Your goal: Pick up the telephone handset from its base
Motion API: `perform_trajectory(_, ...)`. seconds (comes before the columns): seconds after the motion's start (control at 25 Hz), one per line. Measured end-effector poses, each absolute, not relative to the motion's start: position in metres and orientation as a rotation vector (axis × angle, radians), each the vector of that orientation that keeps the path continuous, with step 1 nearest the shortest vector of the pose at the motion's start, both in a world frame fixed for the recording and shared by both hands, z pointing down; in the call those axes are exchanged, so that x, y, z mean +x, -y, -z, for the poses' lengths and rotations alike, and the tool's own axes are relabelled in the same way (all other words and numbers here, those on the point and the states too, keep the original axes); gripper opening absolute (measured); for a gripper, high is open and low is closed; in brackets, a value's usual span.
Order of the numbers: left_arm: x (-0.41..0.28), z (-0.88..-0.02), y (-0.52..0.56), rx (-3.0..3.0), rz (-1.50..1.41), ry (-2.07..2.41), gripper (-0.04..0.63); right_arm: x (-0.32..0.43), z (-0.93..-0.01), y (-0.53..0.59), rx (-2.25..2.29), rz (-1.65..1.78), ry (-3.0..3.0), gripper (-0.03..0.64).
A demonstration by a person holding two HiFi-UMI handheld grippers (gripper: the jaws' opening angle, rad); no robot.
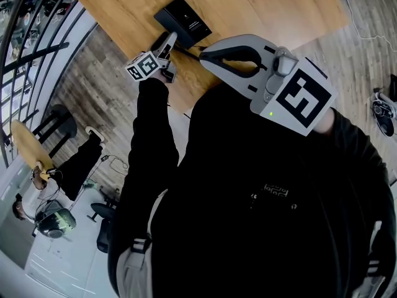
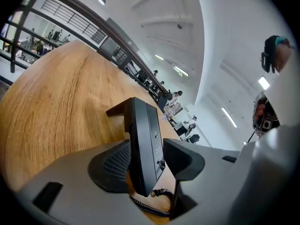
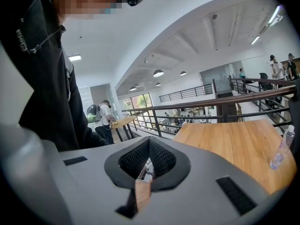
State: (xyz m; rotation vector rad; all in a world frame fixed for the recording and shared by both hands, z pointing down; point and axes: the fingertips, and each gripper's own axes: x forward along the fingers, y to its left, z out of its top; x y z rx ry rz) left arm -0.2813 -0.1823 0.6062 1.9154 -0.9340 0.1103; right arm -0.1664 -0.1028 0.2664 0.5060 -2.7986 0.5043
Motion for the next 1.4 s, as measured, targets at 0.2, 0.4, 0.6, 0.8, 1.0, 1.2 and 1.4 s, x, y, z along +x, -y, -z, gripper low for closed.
perform_trajectory(0.2, -0.277, -0.611, 0.185, 1.927, -0.153, 0.934, 0.209, -0.159, -0.270, 0.104, 0.516, -0.522, 2.788, 0.017)
perform_trajectory(0.4, -0.272, -0.621, 0.185, 1.898, -0.137, 0.920, 0.209, -0.150, -0.271, 0.102, 0.523, -0.525, 2.778, 0.017)
perform_trajectory(0.6, -0.269, -0.629, 0.185, 1.875, -0.143, 0.919, 0.209, -0.142, -0.269, 0.102, 0.551, -0.534, 2.777, 0.017)
perform_trajectory(0.8, -0.267, -0.632, 0.188, 1.857, -0.148, 0.947, 0.209, -0.132, -0.269, 0.102, 0.573, -0.545, 2.776, 0.017)
perform_trajectory(1.0, -0.264, -0.636, 0.189, 1.841, -0.108, 0.928, 0.209, -0.123, -0.272, 0.101, 0.605, -0.563, 2.771, 0.017)
perform_trajectory(1.2, -0.262, -0.626, 0.189, 1.817, -0.028, 0.878, 0.129, -0.122, -0.270, 0.101, 0.621, -0.579, 2.767, 0.015)
perform_trajectory(1.4, -0.261, -0.626, 0.190, 1.803, -0.047, 0.859, 0.118, -0.122, -0.268, 0.100, 0.620, -0.566, 2.779, 0.017)
